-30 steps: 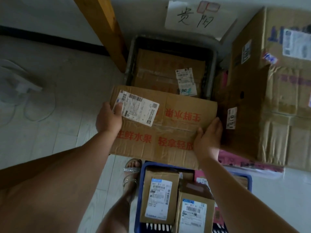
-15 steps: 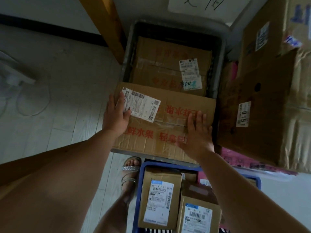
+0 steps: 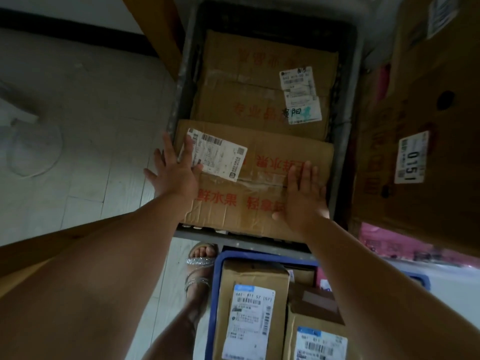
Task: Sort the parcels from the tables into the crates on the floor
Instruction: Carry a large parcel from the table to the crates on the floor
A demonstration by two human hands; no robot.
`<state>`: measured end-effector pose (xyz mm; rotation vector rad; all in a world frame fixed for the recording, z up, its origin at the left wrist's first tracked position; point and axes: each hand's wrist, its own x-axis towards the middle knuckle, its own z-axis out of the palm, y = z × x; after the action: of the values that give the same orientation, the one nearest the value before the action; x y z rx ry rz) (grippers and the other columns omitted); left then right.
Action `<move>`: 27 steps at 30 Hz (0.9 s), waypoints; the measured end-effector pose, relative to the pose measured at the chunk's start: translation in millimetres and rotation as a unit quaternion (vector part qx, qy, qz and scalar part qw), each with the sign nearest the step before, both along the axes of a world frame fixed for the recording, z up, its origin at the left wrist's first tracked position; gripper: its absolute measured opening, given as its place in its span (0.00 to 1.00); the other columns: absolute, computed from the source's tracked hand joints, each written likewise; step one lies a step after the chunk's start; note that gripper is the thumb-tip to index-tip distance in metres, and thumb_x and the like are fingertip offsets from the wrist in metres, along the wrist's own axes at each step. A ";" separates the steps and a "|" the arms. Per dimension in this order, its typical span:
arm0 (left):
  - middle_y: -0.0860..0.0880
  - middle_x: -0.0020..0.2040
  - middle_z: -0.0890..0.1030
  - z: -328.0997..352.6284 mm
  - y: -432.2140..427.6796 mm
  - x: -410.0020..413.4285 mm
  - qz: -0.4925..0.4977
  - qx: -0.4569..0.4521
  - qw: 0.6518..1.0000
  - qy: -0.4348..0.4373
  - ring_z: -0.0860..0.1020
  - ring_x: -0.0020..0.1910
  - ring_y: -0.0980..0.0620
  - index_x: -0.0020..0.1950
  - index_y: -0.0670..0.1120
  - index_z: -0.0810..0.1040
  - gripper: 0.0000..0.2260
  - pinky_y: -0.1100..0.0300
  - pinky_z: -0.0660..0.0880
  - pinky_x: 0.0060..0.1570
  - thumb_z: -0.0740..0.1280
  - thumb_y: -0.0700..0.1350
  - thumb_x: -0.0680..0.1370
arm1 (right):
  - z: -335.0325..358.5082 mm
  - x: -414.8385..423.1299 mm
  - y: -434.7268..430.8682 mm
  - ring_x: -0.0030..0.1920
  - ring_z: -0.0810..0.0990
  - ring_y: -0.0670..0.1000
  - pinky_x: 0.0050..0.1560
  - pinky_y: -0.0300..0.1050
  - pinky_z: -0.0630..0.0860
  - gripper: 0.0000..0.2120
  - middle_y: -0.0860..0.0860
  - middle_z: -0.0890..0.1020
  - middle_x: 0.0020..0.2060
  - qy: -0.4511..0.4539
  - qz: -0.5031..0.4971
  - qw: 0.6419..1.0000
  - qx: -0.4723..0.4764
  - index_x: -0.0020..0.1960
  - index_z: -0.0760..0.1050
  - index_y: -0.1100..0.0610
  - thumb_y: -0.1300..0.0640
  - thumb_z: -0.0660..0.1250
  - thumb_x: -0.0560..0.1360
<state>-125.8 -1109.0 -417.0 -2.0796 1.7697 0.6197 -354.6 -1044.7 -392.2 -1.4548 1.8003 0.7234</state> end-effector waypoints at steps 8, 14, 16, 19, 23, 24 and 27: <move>0.47 0.78 0.51 83.3 4.7 -16.1 0.016 0.001 0.998 0.065 0.53 0.76 0.43 0.77 0.53 0.51 0.26 0.40 0.55 0.71 0.57 0.51 0.81 | 89.4 10.1 20.9 0.76 0.52 0.55 0.70 0.51 0.62 0.40 0.51 0.45 0.78 -0.121 -0.162 0.977 -0.062 0.78 0.40 0.53 0.51 0.64 0.78; 0.45 0.78 0.54 209.7 5.8 -45.0 0.033 0.001 0.987 0.156 0.55 0.75 0.42 0.78 0.50 0.50 0.28 0.45 0.59 0.72 0.57 0.53 0.81 | 212.0 26.9 30.1 0.77 0.47 0.55 0.75 0.56 0.56 0.39 0.55 0.48 0.78 -0.105 -0.207 0.965 -0.121 0.78 0.47 0.56 0.53 0.67 0.76; 0.47 0.79 0.49 261.3 8.2 -50.1 0.030 0.007 0.981 0.192 0.50 0.77 0.44 0.78 0.50 0.47 0.28 0.47 0.55 0.74 0.56 0.52 0.82 | 259.6 31.4 31.7 0.78 0.42 0.54 0.76 0.54 0.50 0.40 0.55 0.45 0.78 -0.103 -0.250 0.954 -0.131 0.78 0.45 0.56 0.54 0.67 0.77; 0.49 0.79 0.50 327.2 9.4 -51.7 0.026 0.001 0.968 0.249 0.52 0.77 0.46 0.78 0.51 0.48 0.29 0.46 0.58 0.73 0.58 0.51 0.81 | 320.9 35.4 29.8 0.78 0.46 0.53 0.75 0.56 0.55 0.38 0.54 0.48 0.78 -0.100 -0.303 0.929 -0.188 0.78 0.49 0.56 0.56 0.67 0.76; 0.49 0.78 0.53 411.7 21.2 -36.8 -0.013 -0.037 0.958 0.286 0.56 0.76 0.47 0.78 0.51 0.50 0.29 0.49 0.59 0.72 0.60 0.51 0.81 | 396.0 48.3 37.7 0.78 0.48 0.54 0.73 0.55 0.57 0.32 0.54 0.49 0.78 -0.096 -0.318 0.912 -0.241 0.78 0.51 0.56 0.55 0.63 0.79; 0.49 0.78 0.55 427.7 26.0 -32.9 -0.020 -0.046 0.953 0.297 0.57 0.76 0.47 0.78 0.51 0.51 0.28 0.50 0.60 0.72 0.60 0.51 0.81 | 410.6 51.1 40.3 0.77 0.50 0.55 0.73 0.55 0.58 0.32 0.55 0.50 0.78 -0.097 -0.323 0.907 -0.252 0.78 0.51 0.56 0.54 0.63 0.79; 0.50 0.77 0.58 464.7 47.8 -19.9 -0.029 -0.065 0.941 0.330 0.59 0.75 0.47 0.77 0.52 0.53 0.27 0.50 0.62 0.70 0.60 0.50 0.81 | 445.8 62.9 52.8 0.75 0.58 0.57 0.71 0.55 0.63 0.32 0.56 0.57 0.76 -0.109 -0.342 0.887 -0.290 0.77 0.55 0.57 0.54 0.65 0.78</move>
<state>-145.7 -1061.2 47.8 -2.0311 2.2556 1.3371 -291.7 -991.9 53.6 -1.0331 2.2385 -0.3552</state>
